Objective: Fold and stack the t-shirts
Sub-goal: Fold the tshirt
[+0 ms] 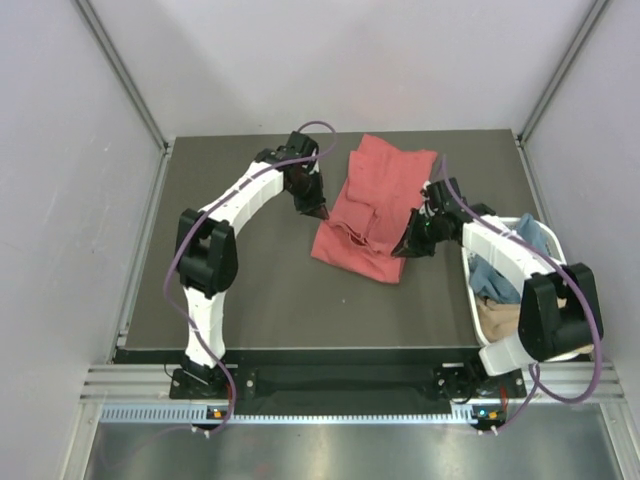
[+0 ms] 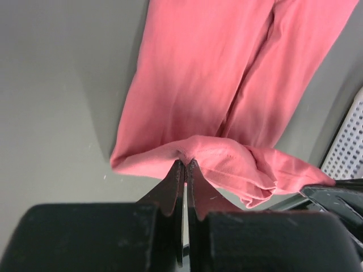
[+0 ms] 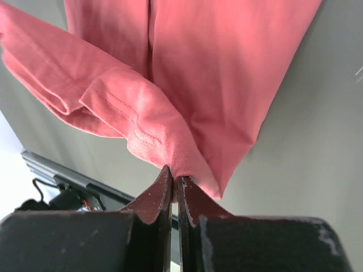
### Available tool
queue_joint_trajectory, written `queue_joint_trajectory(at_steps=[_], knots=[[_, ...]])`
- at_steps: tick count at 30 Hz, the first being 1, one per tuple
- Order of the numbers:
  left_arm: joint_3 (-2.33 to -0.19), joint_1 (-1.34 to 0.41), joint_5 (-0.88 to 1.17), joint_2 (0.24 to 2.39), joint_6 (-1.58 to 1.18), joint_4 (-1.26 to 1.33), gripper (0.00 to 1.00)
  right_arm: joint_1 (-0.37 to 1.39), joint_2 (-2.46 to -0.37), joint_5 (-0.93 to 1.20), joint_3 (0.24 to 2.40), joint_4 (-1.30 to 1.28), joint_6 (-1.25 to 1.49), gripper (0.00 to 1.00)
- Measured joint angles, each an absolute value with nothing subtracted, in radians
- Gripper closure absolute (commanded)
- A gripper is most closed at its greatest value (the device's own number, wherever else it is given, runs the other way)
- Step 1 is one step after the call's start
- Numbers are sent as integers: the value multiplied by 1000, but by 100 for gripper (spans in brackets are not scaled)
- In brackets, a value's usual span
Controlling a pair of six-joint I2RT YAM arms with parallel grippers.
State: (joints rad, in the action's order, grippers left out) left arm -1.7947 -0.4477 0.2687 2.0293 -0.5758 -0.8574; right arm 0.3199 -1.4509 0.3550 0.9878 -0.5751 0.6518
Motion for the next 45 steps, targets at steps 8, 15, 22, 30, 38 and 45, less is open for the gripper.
queue_joint_trajectory(at_steps=[8, 15, 22, 30, 38, 45], knots=[[-1946, -447, 273, 2180, -608, -856, 100, 209, -1627, 392, 1182, -641, 537, 100], [-2031, -447, 299, 2251, -653, -793, 100, 126, -1749, 432, 1294, -671, 462, 100], [-2058, -447, 325, 2308, -687, -726, 100, 86, -1850, 475, 1351, -689, 419, 100], [-2062, -440, 325, 2343, -720, -697, 100, 80, -1926, 506, 1430, -697, 396, 99], [-2120, -425, 326, 2386, -758, -672, 98, 65, -1976, 519, 1475, -695, 395, 95], [-2142, -420, 336, 2423, -774, -663, 90, 54, -2024, 522, 1491, -699, 395, 92]])
